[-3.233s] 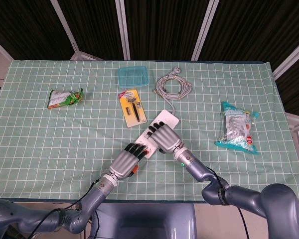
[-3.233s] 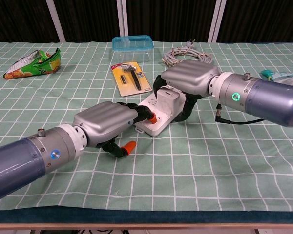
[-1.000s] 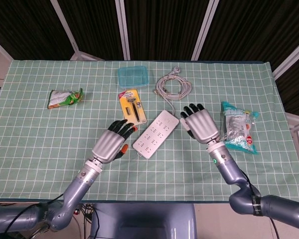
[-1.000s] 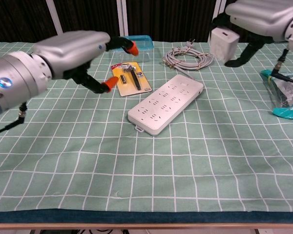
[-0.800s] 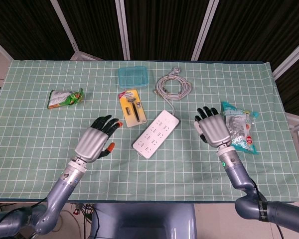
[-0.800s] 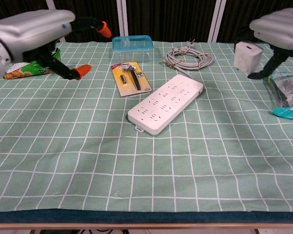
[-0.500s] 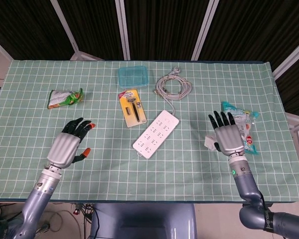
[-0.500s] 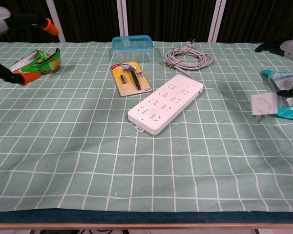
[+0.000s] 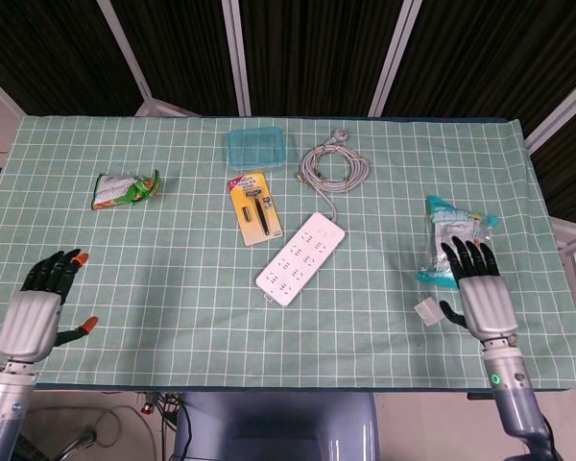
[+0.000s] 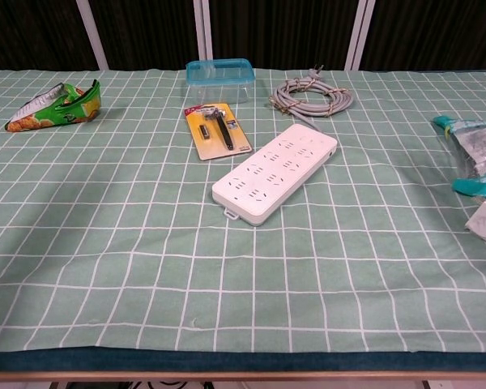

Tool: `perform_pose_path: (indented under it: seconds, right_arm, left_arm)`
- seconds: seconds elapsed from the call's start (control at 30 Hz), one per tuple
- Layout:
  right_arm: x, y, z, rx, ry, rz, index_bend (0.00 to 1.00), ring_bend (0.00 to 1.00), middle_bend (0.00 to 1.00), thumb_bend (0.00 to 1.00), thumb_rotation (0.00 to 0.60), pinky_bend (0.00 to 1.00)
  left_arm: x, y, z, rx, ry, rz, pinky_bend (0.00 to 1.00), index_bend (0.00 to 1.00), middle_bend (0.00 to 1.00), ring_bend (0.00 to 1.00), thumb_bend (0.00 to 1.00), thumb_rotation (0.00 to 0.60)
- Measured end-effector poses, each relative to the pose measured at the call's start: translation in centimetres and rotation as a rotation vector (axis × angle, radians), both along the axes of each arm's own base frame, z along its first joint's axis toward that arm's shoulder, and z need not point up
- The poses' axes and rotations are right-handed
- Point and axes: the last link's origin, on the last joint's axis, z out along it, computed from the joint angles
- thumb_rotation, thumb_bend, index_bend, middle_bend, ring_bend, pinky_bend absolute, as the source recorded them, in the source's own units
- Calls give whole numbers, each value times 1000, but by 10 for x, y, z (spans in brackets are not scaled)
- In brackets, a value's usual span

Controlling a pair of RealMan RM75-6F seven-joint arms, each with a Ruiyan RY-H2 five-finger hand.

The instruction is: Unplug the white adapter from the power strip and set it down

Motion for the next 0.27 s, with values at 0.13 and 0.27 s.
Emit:
perform_pose_path:
  seconds: [0.13,0.27]
  right_arm:
    - [-28,33,19,-60,-28,28,0,0,0,198,600,0]
    - [-55,60,36,-98,-43,11,0,0,0,171,600,0]
  left_arm:
    - [-24,-21,19,35,30,24,44,21,1,4,42,600]
    - [-44,-34,33,66,67,53,28,0,0,0,36,600]
